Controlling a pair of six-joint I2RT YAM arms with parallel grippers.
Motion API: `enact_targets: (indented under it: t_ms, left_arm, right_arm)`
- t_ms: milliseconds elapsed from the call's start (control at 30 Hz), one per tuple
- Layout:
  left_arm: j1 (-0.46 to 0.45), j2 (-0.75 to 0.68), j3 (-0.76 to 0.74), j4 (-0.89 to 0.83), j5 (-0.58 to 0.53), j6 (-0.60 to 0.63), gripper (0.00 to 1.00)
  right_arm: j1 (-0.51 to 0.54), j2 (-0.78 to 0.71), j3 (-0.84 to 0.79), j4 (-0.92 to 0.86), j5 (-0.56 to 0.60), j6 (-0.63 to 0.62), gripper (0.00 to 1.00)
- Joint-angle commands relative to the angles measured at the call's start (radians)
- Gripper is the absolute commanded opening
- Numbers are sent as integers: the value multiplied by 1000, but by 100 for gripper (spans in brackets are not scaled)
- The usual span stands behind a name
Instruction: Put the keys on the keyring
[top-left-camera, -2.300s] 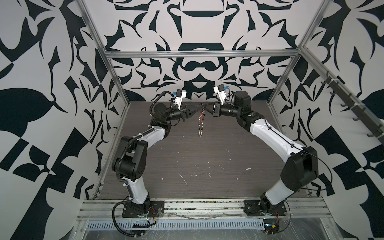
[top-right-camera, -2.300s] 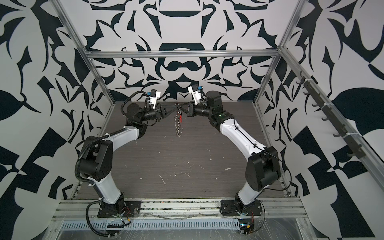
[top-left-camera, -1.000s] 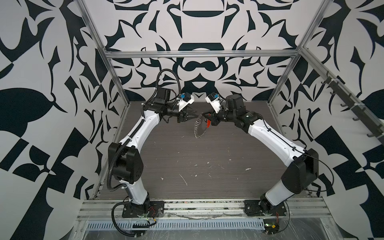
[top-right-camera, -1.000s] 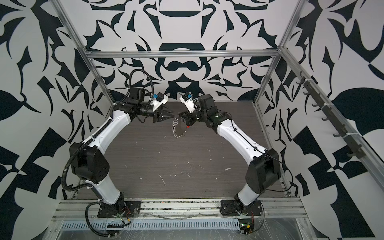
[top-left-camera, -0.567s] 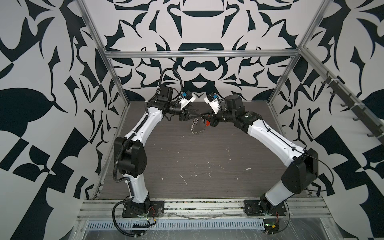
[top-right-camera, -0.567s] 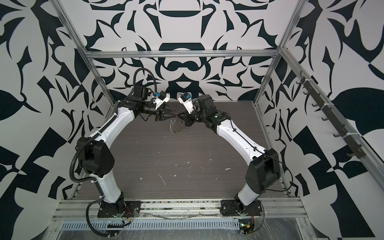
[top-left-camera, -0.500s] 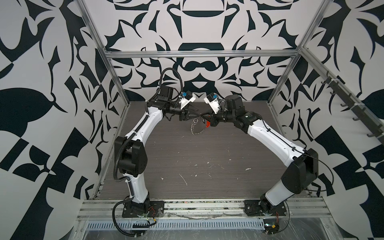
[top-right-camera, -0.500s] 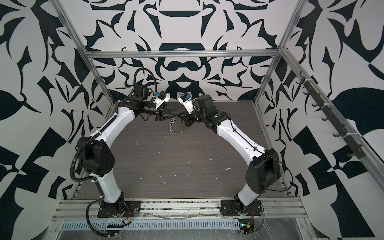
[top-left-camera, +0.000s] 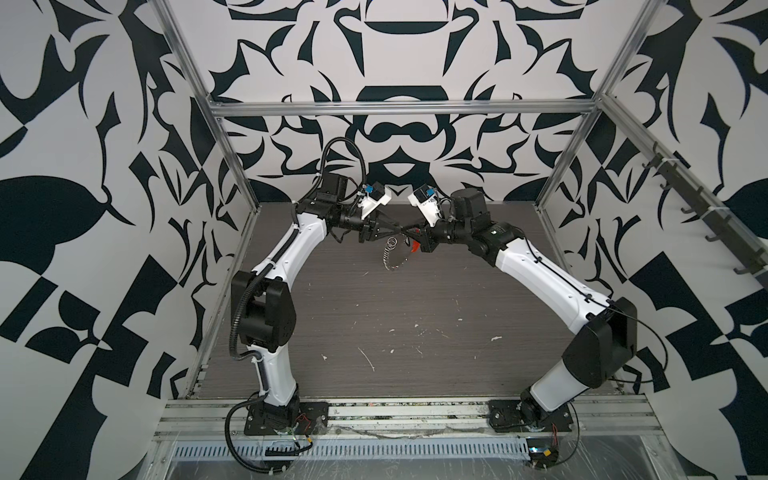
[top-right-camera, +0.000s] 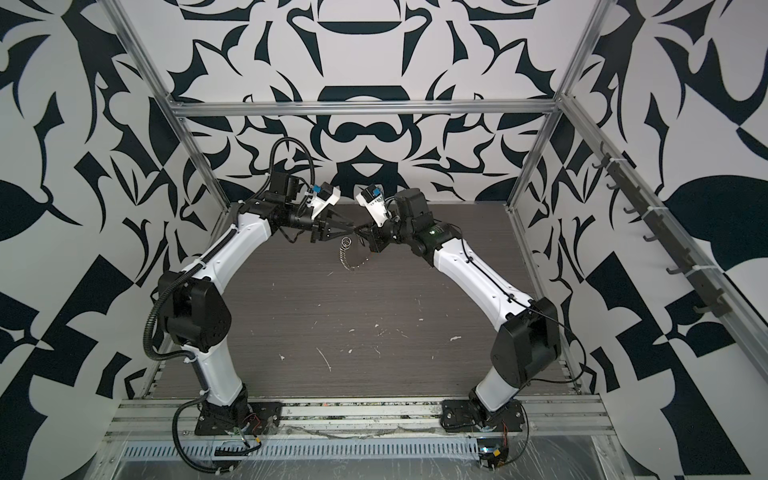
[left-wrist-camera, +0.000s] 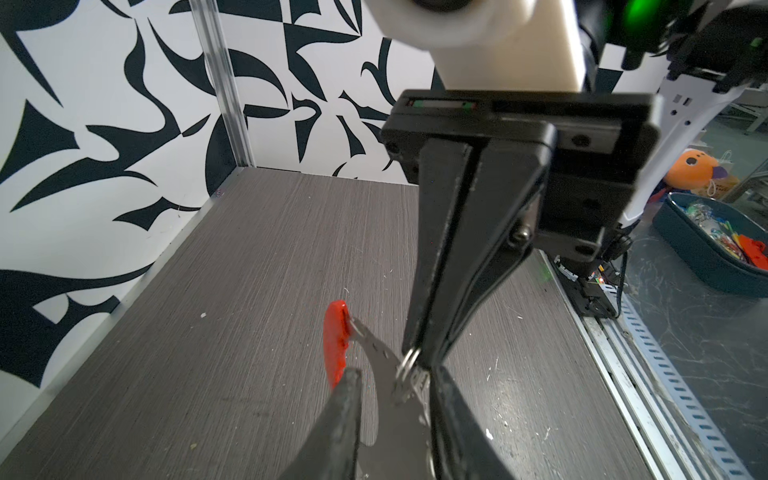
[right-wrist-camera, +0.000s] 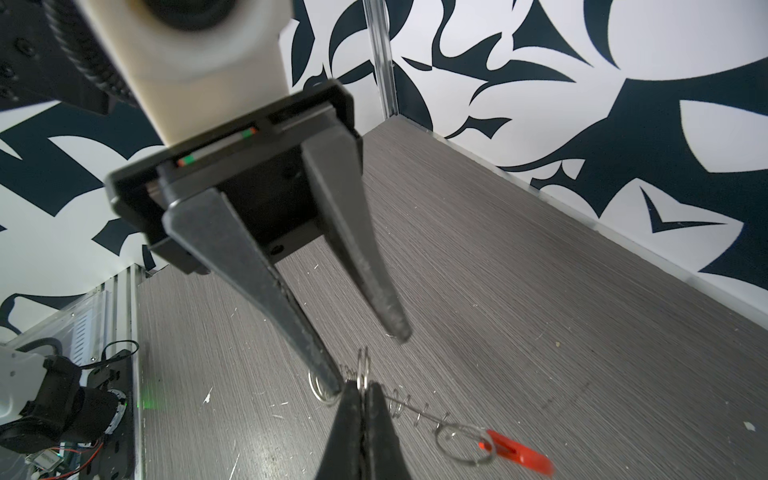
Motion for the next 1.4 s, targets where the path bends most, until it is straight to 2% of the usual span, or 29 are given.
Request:
enact_targets:
  t_ms: [0, 200, 467, 567, 733, 833, 933, 967, 1000, 1033, 1100, 1133, 1200, 1233, 1367]
  left_arm:
    - [2, 21, 30, -53, 31, 15, 26]
    - [1, 22, 31, -50, 49, 14, 14]
    - [2, 22, 14, -52, 84, 24, 16]
    - [2, 20, 9, -53, 89, 28, 1]
    - [2, 17, 7, -65, 97, 31, 0]
    - [2, 19, 20, -54, 106, -46, 0]
    - [2, 28, 48, -4, 94, -221, 0]
    - [2, 24, 45, 1, 91, -243, 0]
    - [-2, 11, 27, 32, 78, -270, 0]
    - [-7, -11, -11, 86, 46, -314, 0]
    - [-19, -87, -138, 267, -25, -397, 0]
    - [-22, -118, -196, 370, -36, -442, 0]
    - [-21, -175, -315, 594, -63, -571, 0]
    - [-20, -190, -338, 645, -84, -612, 0]
    - [-22, -213, -355, 661, -122, -663, 0]
  right_arm:
    - [9, -42, 59, 34, -35, 12, 0]
    - [21, -28, 67, 25, -39, 9, 0]
    - [24, -15, 82, 26, -36, 18, 0]
    - [23, -11, 84, 26, -35, 19, 0]
    - [24, -5, 85, 28, -30, 32, 0]
    - [23, -9, 82, 34, -19, 57, 0]
    - [23, -15, 73, 38, -10, 95, 0]
    - [24, -19, 67, 41, -4, 115, 0]
    - [23, -24, 63, 45, 2, 139, 6]
    - [22, -31, 57, 45, 5, 157, 19]
    - [20, -57, 33, 53, 25, 192, 39]
    - [17, -73, 14, 65, 37, 206, 45]
    - [8, -112, -36, 108, 45, 242, 50]
    - [2, -125, -53, 120, 45, 256, 51]
    - [-13, -164, -112, 172, 28, 309, 51]
